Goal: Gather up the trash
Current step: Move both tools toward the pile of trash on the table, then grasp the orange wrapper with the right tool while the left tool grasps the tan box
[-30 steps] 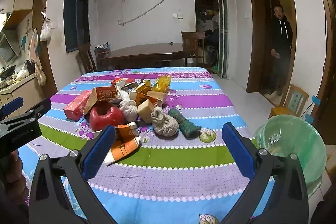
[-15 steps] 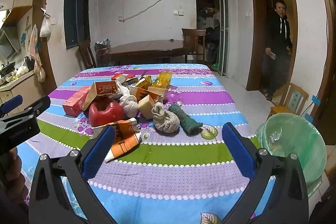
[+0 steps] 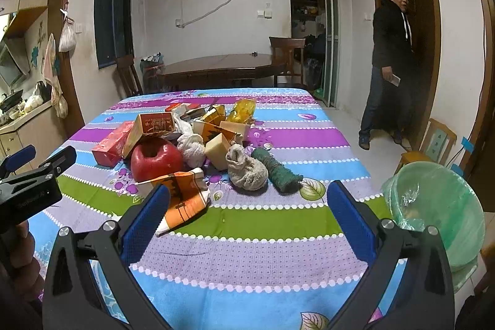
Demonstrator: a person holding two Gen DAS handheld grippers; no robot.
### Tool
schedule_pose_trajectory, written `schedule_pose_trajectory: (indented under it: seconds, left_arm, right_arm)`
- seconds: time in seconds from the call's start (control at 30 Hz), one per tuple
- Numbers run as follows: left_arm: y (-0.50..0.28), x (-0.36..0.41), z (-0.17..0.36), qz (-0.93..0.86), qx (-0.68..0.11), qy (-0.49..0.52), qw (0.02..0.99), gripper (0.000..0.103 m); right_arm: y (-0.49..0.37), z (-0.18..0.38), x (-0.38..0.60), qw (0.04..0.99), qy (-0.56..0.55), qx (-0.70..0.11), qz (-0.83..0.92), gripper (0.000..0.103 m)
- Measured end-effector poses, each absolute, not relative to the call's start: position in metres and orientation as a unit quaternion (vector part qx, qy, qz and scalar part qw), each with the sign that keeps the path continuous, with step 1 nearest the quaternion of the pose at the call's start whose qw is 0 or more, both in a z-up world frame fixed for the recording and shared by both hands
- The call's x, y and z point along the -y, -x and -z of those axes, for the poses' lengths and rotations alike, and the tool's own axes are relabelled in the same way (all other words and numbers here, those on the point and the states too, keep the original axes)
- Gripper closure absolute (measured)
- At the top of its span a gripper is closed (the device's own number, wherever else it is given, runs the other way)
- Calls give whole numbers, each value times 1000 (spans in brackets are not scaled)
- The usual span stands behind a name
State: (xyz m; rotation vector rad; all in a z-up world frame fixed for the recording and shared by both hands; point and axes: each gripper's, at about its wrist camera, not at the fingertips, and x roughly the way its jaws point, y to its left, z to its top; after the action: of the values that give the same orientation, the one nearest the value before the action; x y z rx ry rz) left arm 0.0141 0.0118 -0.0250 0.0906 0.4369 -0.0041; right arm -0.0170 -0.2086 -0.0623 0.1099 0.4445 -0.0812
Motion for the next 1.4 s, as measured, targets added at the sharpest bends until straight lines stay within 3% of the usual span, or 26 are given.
schedule_pose_trajectory:
  seconds: [0.3,0.5,0.6,0.67,0.77,0.87,1.0,1.17,1.4]
  left_arm:
    - [-25,-46,34,-46,-243,-37,968,5]
    - [-26,-68,30,-76,-249,-47,964,5]
    - [-23,-73,28,-82,-252,-49,963,5]
    - [-24,-76,29,-83,-255,-40,962,5]
    - [-27,-76,30,-79,-259,-35,962,5]
    - [-35,-73,33,-63,-262,-36,962,5]
    - [-50,-61,30,-24,-271,-36,962,5]
    - [-66,-24,18,58,-254,-66,963,5]
    - [-97,46,22,188,-206,-199,940,5]
  right_arm:
    - [-12,68,196,965,-91,-244,-34,5]
    - [-67,75,180,923,-206,-302,-124,5]
    - [-91,90,176,892,-260,-346,-132,21]
    - [-102,101,175,871,-294,-366,-147,47]
    - [-104,113,182,847,-334,-378,-168,73]
    - [-92,109,193,846,-337,-372,-180,91]
    - [-77,104,207,855,-332,-356,-180,98]
    - [-47,93,225,885,-302,-320,-154,98]
    - [-27,92,246,898,-305,-292,-122,98]
